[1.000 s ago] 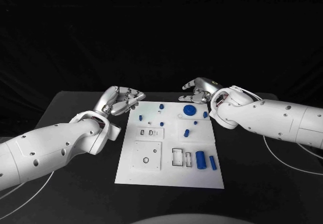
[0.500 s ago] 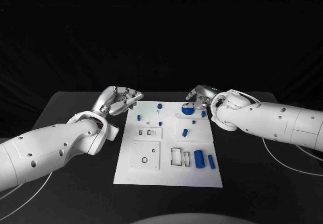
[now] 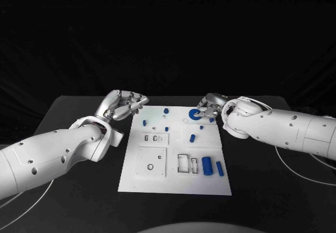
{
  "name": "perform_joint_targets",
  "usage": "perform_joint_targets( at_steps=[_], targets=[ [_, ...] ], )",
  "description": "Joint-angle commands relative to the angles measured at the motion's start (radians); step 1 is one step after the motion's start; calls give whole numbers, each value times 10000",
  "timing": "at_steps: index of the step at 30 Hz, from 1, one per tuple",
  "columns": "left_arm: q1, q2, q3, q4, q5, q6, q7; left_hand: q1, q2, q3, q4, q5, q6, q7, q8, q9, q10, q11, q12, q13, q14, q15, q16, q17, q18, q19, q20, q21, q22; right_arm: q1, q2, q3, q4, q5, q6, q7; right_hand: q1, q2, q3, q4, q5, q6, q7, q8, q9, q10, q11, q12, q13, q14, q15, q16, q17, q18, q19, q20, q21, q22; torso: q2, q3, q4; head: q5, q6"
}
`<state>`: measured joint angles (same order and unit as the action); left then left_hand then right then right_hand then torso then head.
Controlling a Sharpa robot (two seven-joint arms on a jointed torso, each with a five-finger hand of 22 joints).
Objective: Assemble the parts on the task board
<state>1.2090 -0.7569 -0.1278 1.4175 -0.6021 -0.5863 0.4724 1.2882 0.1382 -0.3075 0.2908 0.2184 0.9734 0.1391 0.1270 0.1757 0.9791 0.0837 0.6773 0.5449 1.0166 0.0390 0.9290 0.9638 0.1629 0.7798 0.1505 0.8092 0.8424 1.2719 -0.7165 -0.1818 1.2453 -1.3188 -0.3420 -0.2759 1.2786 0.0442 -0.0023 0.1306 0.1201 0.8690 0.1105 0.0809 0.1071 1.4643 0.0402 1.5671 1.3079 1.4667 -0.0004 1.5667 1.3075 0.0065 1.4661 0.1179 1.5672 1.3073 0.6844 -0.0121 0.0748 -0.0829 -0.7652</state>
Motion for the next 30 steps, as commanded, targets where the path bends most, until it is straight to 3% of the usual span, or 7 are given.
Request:
perform_joint_targets(
  at_steps=[1,9,14,20,30],
  targets=[
    [26,-11,6,41,15,46,155,50,62,-56,0,61,-38,16,-16,19,-80,-23,-62,-24,-71,-4,-60,-39,150,17,71,-53,-13,-41,26,-2,-44,-394,392,-146,172,-1,39,-117,-25,66,-5,-32,7,1065,-22,37,2629,1041,-40,41,2633,-65,1047,-101,36,2635,10,6,-17,-10,11],
    [25,-57,6,63,15,23,164,65,66,-58,-3,62,-35,13,-13,23,-74,-25,-66,-39,-21,-5,-28,-12,153,28,72,-75,-20,-112,90,-2,-78,-618,188,-140,370,-38,156,-340,-79,-36,-5,-115,-19,1065,-9,37,2629,1041,-27,41,2633,-65,1047,-88,36,2635,12,4,20,2,13],
    [25,-86,6,101,15,-12,168,76,72,-59,-3,63,-30,11,-8,27,-61,-28,-65,-50,7,-8,-17,-6,155,40,73,-90,-24,-122,198,-1,-145,-684,194,-132,524,-7,268,-487,-38,-30,-4,-117,-20,1065,-12,37,2629,1041,-31,41,2633,-65,1047,-90,36,2635,21,4,7,130,9],
    [25,-100,6,103,15,-10,164,76,72,-59,-3,63,-30,11,-8,27,-61,-28,-65,-50,7,-8,-17,-6,155,40,73,-90,-24,-134,288,-1,-168,-827,-45,-252,666,37,376,-609,-15,-58,18,-133,-29,1065,-4,37,2629,1041,-29,41,2633,-65,1047,-89,36,2635,12,-2,7,127,-46],
    [25,-87,6,97,15,-20,160,87,77,-62,-2,63,-24,7,-3,31,-43,-32,-63,-63,48,-11,2,5,158,57,73,-109,-29,-158,404,-1,-195,-1015,-388,-307,589,16,383,-611,76,-143,98,-154,-50,1065,43,37,2629,1041,-1,41,2633,-65,1047,-72,36,2635,15,-7,0,86,-30]
  ],
)
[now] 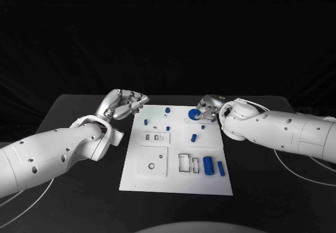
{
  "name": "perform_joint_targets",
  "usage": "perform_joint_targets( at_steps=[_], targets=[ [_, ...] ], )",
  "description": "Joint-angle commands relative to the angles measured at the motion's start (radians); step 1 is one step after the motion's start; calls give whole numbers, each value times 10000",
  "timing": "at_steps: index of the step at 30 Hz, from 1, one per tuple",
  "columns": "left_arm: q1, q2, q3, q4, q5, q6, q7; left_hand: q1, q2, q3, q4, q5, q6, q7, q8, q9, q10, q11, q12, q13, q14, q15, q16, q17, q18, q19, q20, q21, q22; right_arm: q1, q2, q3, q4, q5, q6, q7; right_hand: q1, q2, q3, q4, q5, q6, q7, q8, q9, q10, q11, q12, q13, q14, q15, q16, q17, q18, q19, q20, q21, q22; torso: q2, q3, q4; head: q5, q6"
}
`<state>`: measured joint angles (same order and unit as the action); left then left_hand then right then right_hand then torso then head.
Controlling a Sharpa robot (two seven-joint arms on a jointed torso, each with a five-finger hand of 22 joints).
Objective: Assemble the parts on the task board
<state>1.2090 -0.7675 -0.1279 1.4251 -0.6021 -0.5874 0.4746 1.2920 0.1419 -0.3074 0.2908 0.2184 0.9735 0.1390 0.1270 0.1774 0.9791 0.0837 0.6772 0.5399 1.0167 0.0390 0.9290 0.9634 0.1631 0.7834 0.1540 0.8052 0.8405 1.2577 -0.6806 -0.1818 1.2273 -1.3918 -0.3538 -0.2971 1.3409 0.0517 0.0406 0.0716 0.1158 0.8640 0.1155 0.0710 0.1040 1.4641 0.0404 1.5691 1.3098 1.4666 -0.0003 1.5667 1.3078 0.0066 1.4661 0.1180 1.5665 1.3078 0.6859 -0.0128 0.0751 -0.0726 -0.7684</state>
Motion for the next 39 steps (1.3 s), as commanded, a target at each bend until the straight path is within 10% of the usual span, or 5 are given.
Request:
perform_joint_targets(
  at_steps=[1,8,17,39],
  targets=[
    [25,21,7,17,15,-10,137,50,40,-63,-2,63,-24,8,-3,15,-43,-32,-62,-14,48,-11,2,9,156,21,38,-69,-11,-22,76,-1,-35,-295,-306,-77,-100,-80,-61,-2,225,-149,62,-60,-30,1066,56,17,2610,1042,13,41,2630,-66,1047,-63,43,2630,-2,4,-8,-23,-1],
    [25,3,7,33,15,-10,135,50,40,-63,-2,63,-24,8,-3,15,-43,-32,-62,-14,48,-11,2,9,156,21,38,-69,-11,-125,293,0,-206,-378,-412,-12,-307,-242,153,-126,1843,-343,59,72,-16,1066,72,17,2610,1042,36,41,2630,-66,1047,-36,43,2630,-1,10,-4,10,5],
    [25,-72,7,60,15,-34,119,50,40,-63,-2,63,-24,8,-3,15,-43,-32,-62,-14,48,-11,2,9,156,21,38,-69,-11,-172,379,1,-250,-421,-339,-65,-403,-321,522,-231,2588,-132,77,245,78,1066,87,17,2610,1042,39,41,2630,-66,1047,-28,43,2630,0,1,-13,37,-37],
    [26,-113,8,123,15,4,87,61,44,-70,-1,62,-21,4,1,20,-26,-35,-63,-33,76,-16,0,-1,159,43,38,-94,-17,-178,299,1,-101,-401,-612,-82,-626,-515,670,-234,2450,-315,124,184,85,1066,112,17,2610,1042,57,41,2630,-66,1047,-16,43,2630,-10,9,-10,38,-100]
  ],
)
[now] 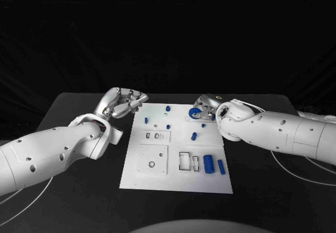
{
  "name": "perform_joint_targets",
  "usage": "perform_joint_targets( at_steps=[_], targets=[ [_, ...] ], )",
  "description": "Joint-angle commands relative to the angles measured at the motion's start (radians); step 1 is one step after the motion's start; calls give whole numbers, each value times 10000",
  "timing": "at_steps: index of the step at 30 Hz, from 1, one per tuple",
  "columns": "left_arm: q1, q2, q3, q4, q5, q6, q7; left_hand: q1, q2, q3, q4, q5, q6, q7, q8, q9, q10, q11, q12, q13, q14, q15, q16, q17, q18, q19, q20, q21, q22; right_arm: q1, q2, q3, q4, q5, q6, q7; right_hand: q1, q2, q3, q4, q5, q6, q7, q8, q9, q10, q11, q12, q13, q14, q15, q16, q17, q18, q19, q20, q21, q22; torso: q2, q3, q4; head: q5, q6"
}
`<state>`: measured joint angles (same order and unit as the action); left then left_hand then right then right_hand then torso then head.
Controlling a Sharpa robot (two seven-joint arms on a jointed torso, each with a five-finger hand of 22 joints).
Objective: Assemble the parts on the task board
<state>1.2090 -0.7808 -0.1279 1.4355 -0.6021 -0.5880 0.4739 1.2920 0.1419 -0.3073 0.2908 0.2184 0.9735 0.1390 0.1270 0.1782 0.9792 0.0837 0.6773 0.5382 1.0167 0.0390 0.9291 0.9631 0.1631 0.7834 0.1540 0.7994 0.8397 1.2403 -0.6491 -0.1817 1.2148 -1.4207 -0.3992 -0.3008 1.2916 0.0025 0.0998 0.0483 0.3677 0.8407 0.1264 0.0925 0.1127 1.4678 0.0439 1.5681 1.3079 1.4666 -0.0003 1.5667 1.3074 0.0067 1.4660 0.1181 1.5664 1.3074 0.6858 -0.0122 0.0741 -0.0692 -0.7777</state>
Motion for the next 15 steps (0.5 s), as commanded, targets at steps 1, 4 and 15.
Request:
perform_joint_targets(
  at_steps=[1,4,15],
  targets=[
    [26,23,8,16,15,14,95,61,44,-71,0,62,-22,5,1,12,-27,-35,-63,-16,76,-16,0,2,159,43,38,-36,-9,-5,-21,0,27,-110,-163,-59,-152,-33,81,2,-102,-83,23,-28,2,1030,81,27,2629,1042,59,41,2633,-67,1048,-14,44,2634,-13,2,0,7,-13],
    [26,31,8,5,15,29,92,61,44,-71,0,62,-22,5,1,12,-27,-35,-63,-16,76,-16,0,2,159,43,38,-36,-9,-6,-41,-1,34,-106,-181,-102,-188,-37,103,11,-159,-66,48,-9,16,1030,97,27,2629,1042,70,41,2633,-67,1048,-8,44,2634,-15,-3,-4,19,-19],
    [26,27,7,-44,15,43,98,63,45,-74,0,62,-21,4,2,14,-21,-36,-63,-23,81,-17,-7,-7,160,51,38,-46,-11,-27,-71,-1,63,-102,-174,-126,-294,-9,240,33,-598,90,92,116,100,1030,157,27,2629,1042,127,41,2633,-67,1048,42,44,2634,-6,-2,0,-11,-62]
  ],
)
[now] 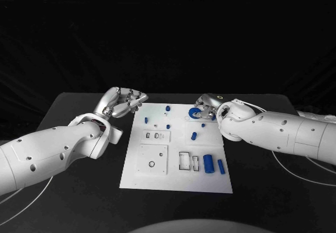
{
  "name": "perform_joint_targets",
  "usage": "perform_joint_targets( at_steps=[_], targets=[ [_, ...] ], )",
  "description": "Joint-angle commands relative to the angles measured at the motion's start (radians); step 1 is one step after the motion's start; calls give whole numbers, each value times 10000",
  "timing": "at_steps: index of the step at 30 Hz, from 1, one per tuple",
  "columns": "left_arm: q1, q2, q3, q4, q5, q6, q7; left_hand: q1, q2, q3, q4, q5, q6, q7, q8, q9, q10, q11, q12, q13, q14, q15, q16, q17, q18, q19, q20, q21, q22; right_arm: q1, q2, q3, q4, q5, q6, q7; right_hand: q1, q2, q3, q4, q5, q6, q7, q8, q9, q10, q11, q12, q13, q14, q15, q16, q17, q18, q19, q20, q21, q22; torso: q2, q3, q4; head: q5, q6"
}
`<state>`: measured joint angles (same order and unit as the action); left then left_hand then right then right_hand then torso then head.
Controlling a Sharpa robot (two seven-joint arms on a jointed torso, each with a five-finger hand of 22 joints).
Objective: Assemble the parts on the task board
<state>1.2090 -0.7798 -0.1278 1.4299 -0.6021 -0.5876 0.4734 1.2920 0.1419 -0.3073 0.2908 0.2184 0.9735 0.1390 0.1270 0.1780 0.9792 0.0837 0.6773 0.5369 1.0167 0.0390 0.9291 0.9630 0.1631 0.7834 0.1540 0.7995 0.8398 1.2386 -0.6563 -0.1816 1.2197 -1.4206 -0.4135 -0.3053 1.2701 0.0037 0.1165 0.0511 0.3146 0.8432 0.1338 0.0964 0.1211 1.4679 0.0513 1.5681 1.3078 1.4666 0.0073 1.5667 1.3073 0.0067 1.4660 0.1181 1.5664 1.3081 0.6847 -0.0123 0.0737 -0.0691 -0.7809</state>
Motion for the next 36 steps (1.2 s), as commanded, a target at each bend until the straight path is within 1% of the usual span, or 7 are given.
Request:
perform_joint_targets(
  at_steps=[1,10,16,22,29,32,36],
  targets=[
    [26,19,6,14,15,41,108,64,46,-75,0,62,-21,3,2,16,-21,-36,-64,-11,84,-17,-6,-6,160,53,38,-49,-12,-10,0,-2,15,-104,-22,-82,-76,-19,93,-1,-78,107,20,102,29,1029,88,27,2630,1042,56,41,2635,-67,1048,47,44,2627,4,-1,4,-12,-30],
    [25,70,6,-9,15,61,136,68,49,-75,0,63,-21,3,3,17,-19,-37,-64,-15,85,-18,-11,-12,161,56,38,-54,-13,-22,-12,-2,18,-104,81,-98,-67,-40,155,-32,-84,242,33,173,70,1029,126,27,2630,1042,77,41,2635,-67,1048,64,44,2627,5,-1,23,6,3],
    [25,74,6,-28,15,73,126,68,49,-75,0,63,-21,3,3,17,-19,-37,-64,-15,85,-18,-11,-12,161,56,38,-54,-13,-27,-5,-2,15,-109,216,-175,-83,-61,161,-34,-76,249,55,174,75,1029,157,27,2630,1042,92,41,2635,-67,1048,74,44,2627,9,-3,7,9,-48],
    [25,95,6,-49,15,118,112,72,54,-74,0,64,-19,2,4,18,-17,-37,-66,-20,84,-18,-19,-20,161,61,38,-60,-15,-35,-10,-2,11,-127,321,-264,-132,-75,186,-19,-73,170,99,128,64,1029,196,27,2630,1042,132,41,2635,-67,1048,104,44,2627,5,-1,17,-11,-37],
    [25,86,6,-47,15,120,114,72,54,-74,0,64,-19,2,4,18,-17,-37,-66,-20,84,-18,-19,-20,161,61,38,-60,-15,-39,-9,-2,13,-140,323,-309,-138,-76,203,-22,-71,133,114,107,59,1029,206,27,2630,1042,144,41,2635,-67,1048,115,44,2627,9,0,12,20,-39],
    [24,85,6,-48,15,121,118,72,54,-74,0,64,-19,2,4,18,-17,-37,-66,-20,84,-18,-19,-20,161,61,38,-60,-15,-40,-9,-2,25,-144,336,-325,-139,-77,210,-25,-71,117,119,99,57,1029,212,27,2630,1042,149,41,2635,-67,1048,120,44,2627,11,0,7,68,-50],
    [24,86,6,-41,15,126,115,72,55,-74,0,64,-19,2,5,18,-17,-38,-66,-21,84,-18,-19,-20,161,61,38,-61,-15,-42,-18,-2,34,-147,344,-355,-143,-72,235,-28,-38,88,134,83,54,1029,225,27,2630,1042,163,41,2635,-67,1048,133,44,2627,16,-3,15,38,-60]
  ],
)
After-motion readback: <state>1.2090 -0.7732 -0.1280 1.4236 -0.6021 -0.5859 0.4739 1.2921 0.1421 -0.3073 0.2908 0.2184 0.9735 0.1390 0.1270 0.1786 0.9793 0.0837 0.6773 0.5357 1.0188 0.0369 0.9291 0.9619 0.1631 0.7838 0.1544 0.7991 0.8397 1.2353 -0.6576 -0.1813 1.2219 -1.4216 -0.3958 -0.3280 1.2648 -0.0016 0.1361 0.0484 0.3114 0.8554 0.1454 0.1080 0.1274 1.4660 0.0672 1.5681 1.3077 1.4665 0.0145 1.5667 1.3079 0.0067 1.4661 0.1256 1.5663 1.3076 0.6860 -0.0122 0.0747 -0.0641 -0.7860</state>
